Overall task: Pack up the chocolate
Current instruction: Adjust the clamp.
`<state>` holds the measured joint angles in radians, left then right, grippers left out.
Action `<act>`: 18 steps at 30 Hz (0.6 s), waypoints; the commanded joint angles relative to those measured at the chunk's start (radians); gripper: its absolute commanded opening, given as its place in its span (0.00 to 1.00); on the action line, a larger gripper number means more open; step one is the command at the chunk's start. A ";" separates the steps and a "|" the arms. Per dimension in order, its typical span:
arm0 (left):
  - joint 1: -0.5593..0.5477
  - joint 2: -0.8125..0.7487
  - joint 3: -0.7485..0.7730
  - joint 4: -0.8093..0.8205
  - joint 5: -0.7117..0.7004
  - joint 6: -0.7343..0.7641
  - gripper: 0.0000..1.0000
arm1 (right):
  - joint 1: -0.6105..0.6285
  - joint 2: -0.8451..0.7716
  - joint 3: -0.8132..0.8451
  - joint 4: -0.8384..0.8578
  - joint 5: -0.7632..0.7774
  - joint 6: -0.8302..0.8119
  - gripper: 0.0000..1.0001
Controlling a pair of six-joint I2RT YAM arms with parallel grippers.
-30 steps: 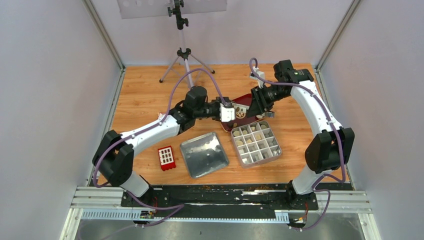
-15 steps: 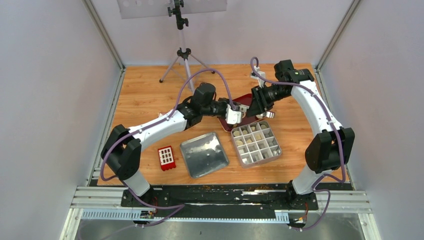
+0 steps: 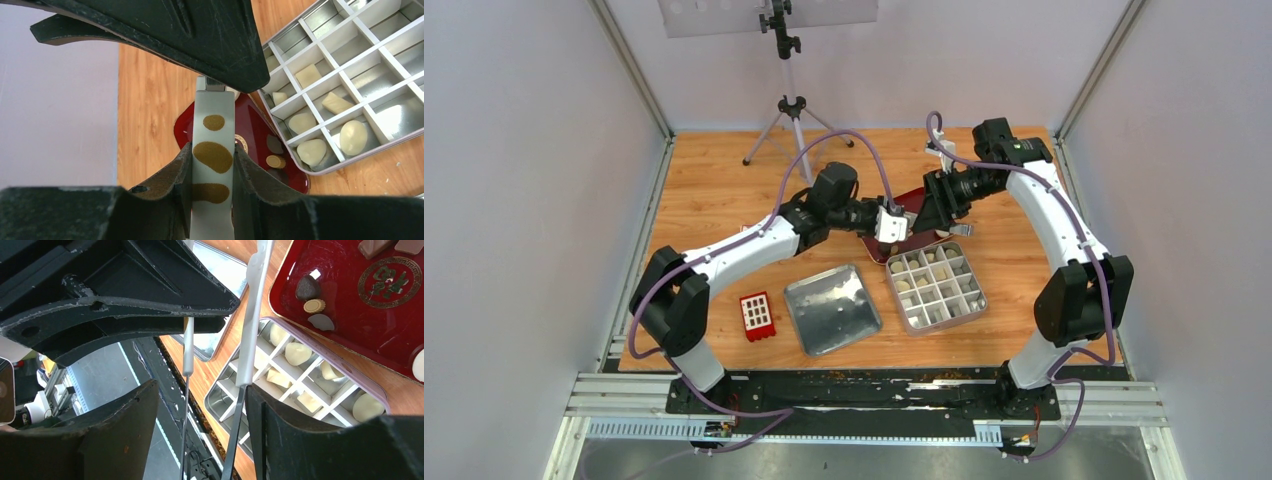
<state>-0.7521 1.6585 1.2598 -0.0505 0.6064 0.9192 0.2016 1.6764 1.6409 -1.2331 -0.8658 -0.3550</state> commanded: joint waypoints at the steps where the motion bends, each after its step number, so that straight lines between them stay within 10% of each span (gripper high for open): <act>1: -0.003 0.011 0.045 -0.009 0.042 -0.034 0.00 | 0.008 -0.027 0.033 0.037 -0.027 0.001 0.64; 8: -0.004 0.044 0.090 -0.036 0.037 -0.054 0.00 | 0.040 -0.061 -0.001 0.049 0.038 -0.018 0.62; 18: -0.004 0.049 0.095 0.005 0.010 -0.116 0.01 | 0.048 -0.053 -0.009 0.054 0.099 -0.019 0.28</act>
<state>-0.7521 1.7031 1.3064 -0.0925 0.6197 0.8524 0.2348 1.6650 1.6333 -1.2068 -0.7525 -0.3756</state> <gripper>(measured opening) 0.354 0.327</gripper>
